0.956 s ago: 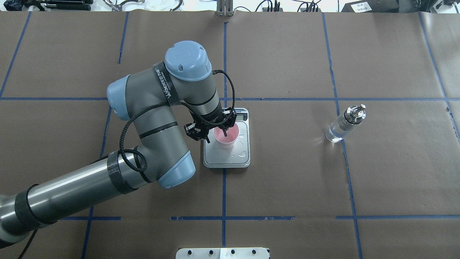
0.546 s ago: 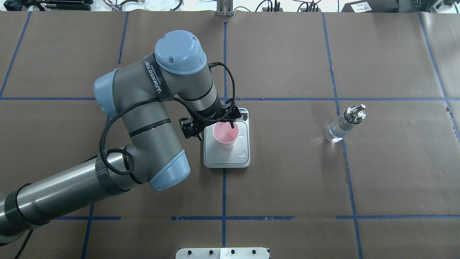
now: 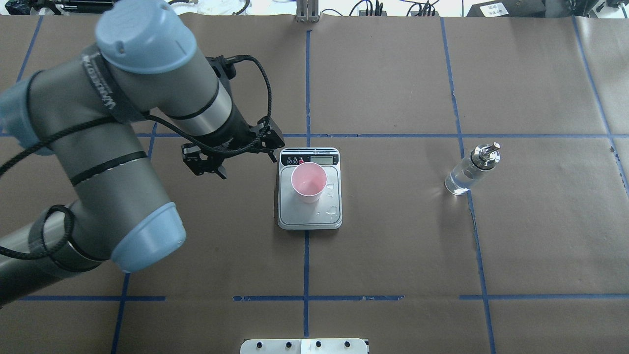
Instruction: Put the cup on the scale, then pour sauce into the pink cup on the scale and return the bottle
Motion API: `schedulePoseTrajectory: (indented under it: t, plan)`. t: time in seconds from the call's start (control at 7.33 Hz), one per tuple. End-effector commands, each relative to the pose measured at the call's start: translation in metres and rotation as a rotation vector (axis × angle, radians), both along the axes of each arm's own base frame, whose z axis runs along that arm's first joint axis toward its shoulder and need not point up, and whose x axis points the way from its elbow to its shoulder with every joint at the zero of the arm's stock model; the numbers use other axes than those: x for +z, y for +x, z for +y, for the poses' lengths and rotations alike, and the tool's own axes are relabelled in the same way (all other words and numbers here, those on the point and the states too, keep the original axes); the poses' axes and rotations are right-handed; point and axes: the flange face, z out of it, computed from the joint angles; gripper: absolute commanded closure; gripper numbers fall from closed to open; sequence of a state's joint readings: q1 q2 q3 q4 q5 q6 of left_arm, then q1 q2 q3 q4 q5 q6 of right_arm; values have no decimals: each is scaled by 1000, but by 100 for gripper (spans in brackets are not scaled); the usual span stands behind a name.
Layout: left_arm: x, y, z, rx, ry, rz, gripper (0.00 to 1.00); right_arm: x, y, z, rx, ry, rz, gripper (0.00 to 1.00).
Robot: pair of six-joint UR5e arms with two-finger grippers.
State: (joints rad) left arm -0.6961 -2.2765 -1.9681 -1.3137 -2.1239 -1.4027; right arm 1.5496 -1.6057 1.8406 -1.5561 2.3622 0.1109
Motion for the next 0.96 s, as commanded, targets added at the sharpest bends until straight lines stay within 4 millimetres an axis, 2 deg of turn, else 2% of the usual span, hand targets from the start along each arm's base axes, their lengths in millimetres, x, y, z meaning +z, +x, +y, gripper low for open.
schedulePoseTrajectory:
  t: [0.0, 0.14, 0.27, 0.55, 0.68, 0.82]
  plan:
    - [10, -58, -20, -19, 63, -47, 1, -82, -16, 29, 4, -43, -12, 0]
    - [14, -97, -33, -16, 126, -83, 1, -117, -38, 38, 41, -74, -41, 0]
    - [37, -132, -34, 3, 186, -114, 0, -150, -55, 48, 79, -114, -110, 0]
    - [92, -200, -58, 67, 320, -202, 0, -200, -70, 64, 81, -129, -257, 0]
    - [122, -231, -66, 107, 364, -245, 0, -214, -100, 76, 57, -108, -207, 0]
    - [143, -259, -73, 131, 395, -278, 0, -227, -132, 90, 73, -49, -95, 0]
